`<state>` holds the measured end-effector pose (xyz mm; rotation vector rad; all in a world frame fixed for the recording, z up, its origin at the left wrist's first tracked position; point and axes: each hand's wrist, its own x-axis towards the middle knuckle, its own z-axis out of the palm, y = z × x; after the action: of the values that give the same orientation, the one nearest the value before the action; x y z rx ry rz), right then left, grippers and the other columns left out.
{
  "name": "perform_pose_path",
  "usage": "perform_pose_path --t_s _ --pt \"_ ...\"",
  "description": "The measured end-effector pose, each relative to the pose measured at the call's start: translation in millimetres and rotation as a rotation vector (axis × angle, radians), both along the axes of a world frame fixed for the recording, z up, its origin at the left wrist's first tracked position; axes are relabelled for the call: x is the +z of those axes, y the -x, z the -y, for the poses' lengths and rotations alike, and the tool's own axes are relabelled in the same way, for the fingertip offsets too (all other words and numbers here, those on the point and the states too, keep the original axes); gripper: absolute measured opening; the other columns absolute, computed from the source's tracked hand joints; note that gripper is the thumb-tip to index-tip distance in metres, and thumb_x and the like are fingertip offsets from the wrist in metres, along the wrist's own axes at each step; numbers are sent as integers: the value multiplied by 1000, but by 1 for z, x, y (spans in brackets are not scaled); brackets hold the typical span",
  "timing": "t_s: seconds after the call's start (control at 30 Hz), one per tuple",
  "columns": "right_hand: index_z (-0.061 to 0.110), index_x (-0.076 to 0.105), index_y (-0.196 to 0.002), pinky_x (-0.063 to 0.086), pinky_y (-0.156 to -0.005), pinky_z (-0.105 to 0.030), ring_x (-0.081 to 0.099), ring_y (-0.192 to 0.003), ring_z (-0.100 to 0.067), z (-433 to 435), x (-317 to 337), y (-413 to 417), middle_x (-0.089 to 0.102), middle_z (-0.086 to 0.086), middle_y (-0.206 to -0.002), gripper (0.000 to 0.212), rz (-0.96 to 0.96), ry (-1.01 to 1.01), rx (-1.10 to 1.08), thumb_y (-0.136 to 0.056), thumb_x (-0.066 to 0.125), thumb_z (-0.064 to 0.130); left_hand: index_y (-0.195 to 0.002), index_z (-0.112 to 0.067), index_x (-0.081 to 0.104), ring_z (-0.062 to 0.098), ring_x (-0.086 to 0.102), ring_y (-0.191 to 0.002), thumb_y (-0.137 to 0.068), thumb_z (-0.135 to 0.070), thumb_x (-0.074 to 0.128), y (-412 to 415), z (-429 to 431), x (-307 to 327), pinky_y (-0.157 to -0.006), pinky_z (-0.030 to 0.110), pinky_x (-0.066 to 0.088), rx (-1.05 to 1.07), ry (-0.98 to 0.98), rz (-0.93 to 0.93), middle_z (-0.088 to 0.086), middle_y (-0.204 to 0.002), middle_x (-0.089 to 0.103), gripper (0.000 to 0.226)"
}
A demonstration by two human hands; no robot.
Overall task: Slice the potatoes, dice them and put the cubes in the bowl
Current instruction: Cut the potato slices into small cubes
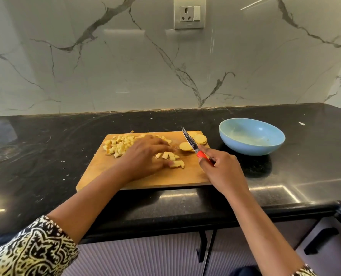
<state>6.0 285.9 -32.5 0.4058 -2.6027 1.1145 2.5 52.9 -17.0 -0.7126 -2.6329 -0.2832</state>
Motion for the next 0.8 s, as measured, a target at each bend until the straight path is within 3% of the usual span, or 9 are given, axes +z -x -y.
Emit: perform_pose_path --t_s 0.07,0.13,0.23,0.37,0.57,0.63,0.73,0.8 --pt "35 53 -134 46 -60 -30 54 -61 -12 0 1 0 68 4 -84 40 4 -13 -4 -94 56 31 -134 -36 48 5 35 -131 -88 -60 44 4 -15 -1 -109 33 27 -69 150 165 -14 -141 44 52" --pt "35 53 -134 44 -58 -26 53 -61 -10 -1 2 0 67 5 -81 40 8 -2 -3 -94 56 31 -130 -35 53 5 36 -131 -92 -52 47 12 -23 2 -110 32 24 -97 198 193 -13 -140 46 42" --pt "35 54 -133 37 -54 -22 48 -56 -8 -2 2 1 64 7 -75 39 9 26 -8 -94 57 32 -116 -33 62 2 47 -113 -92 -43 55 27 -16 13 -109 31 22 -77 185 151 -13 -123 60 27" --pt "35 54 -133 35 -52 -21 46 -54 -7 -2 1 3 60 7 -67 39 20 34 -7 -94 57 33 -103 -31 66 6 56 -103 -89 -41 61 40 8 19 -117 40 18 -23 200 113 -11 -105 66 18" --pt "34 55 -132 43 -57 -25 54 -60 -10 -2 3 7 64 9 -74 39 33 6 -15 -94 57 34 -98 -30 71 16 56 -107 -85 -34 68 39 44 18 -113 47 25 29 133 4 -8 -108 68 15" --pt "33 55 -132 48 -61 -29 55 -60 -10 -1 5 9 64 8 -75 38 40 30 -16 -94 57 34 -101 -29 72 16 56 -108 -85 -42 63 39 51 17 -112 48 25 34 75 4 -9 -110 68 22" --pt "34 55 -132 55 -66 -37 55 -60 -11 -1 5 11 64 7 -76 38 54 62 -22 -93 58 33 -110 -32 68 13 53 -113 -79 -71 40 37 48 15 -109 43 28 14 -9 51 -11 -116 65 57" --pt "34 56 -131 57 -68 -39 58 -62 -13 -1 5 12 65 8 -78 38 62 60 -26 -93 59 34 -114 -33 66 12 52 -115 -82 -71 40 36 39 14 -104 37 30 -37 13 59 -12 -119 64 56"
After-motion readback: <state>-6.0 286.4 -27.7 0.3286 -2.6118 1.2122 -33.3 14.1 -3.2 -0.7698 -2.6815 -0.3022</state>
